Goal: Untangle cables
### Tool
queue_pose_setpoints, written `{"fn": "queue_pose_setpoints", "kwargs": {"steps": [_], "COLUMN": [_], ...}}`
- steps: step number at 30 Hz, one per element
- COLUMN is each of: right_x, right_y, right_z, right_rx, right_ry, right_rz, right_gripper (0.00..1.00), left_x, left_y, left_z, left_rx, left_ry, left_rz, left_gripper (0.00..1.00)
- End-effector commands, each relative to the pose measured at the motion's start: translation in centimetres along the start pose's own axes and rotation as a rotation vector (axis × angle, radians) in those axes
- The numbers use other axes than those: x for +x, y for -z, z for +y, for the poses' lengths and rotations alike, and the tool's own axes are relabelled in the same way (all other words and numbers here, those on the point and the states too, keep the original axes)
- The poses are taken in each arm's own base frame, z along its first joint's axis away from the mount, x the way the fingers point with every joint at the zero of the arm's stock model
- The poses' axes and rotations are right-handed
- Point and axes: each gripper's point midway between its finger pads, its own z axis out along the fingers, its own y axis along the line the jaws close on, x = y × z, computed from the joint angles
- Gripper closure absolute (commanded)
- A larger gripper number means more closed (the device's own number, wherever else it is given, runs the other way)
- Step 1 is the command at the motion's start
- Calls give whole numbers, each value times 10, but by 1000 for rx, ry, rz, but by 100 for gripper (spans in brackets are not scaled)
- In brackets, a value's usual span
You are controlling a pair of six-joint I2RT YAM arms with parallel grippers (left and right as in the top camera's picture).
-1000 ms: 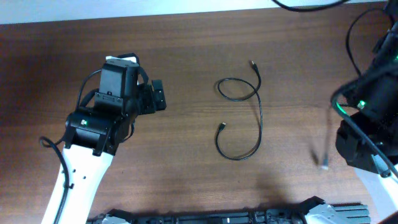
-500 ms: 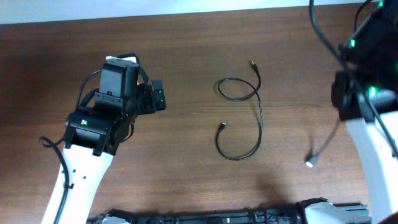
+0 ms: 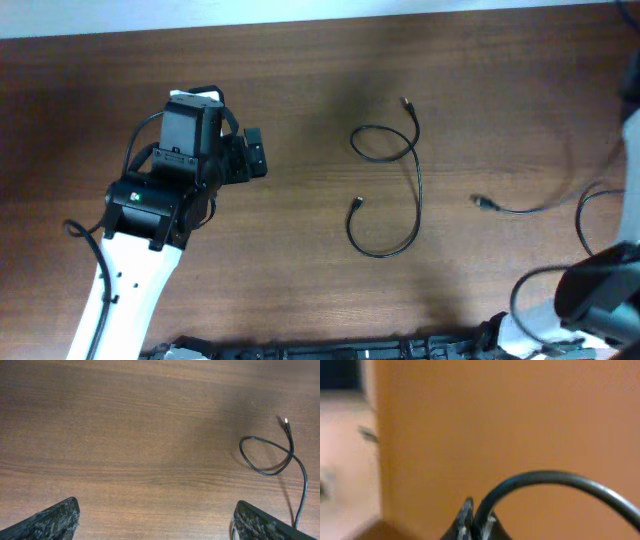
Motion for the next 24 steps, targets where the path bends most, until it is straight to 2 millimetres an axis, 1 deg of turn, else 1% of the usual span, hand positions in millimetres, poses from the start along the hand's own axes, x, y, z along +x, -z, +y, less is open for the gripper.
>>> {"fn": "queue_pose_setpoints", "kwargs": {"steps": [1,3,4,6,10,12,13,14,17,20,21,22,23,24], "right_x": [41,65,71,77,97,112,123,132,153,179,185,197,206,214], "right_y": [-28,-36,-38,-41,-41,-39,-38,-36,-28,-12,-9,-4,-2,0], "right_z": [-17,-15,-15,-14,-23,-26,-25,-19,7,47,53,61,64,65], "right_rx": [-59,-167,-218,-288,-284,-274,-274,-295,-425,-627,-662,-694,-700,-704], "right_ry": [-223,-301,-329,-347,-329,-312,-301,-295,-304,-341,-348,-354,-353,-352], "right_rz": [135,230,260,288,364,417,453,486,571,678,704,747,777,805], "right_gripper": [96,96,96,96,96,96,96,96,96,96,96,96,96,93], "left_x": [-2,-2,-2,-2,-2,-2,-2,-2,-2,-2,-2,-2,-2,-2], "left_y": [2,2,2,2,2,2,2,2,2,2,2,2,2,2], "left_z": [0,0,0,0,0,0,0,0,0,0,0,0,0,0], "left_rx": [6,6,7,7,6,6,7,7,7,7,6,7,6,6], "left_ry": [8,8,8,8,8,8,8,8,8,8,8,8,8,8], "left_rz": [-7,-7,-7,-7,-7,-7,-7,-7,-7,-7,-7,-7,-7,-7], "left_gripper": [1,1,1,1,1,1,1,1,1,1,1,1,1,1]}}
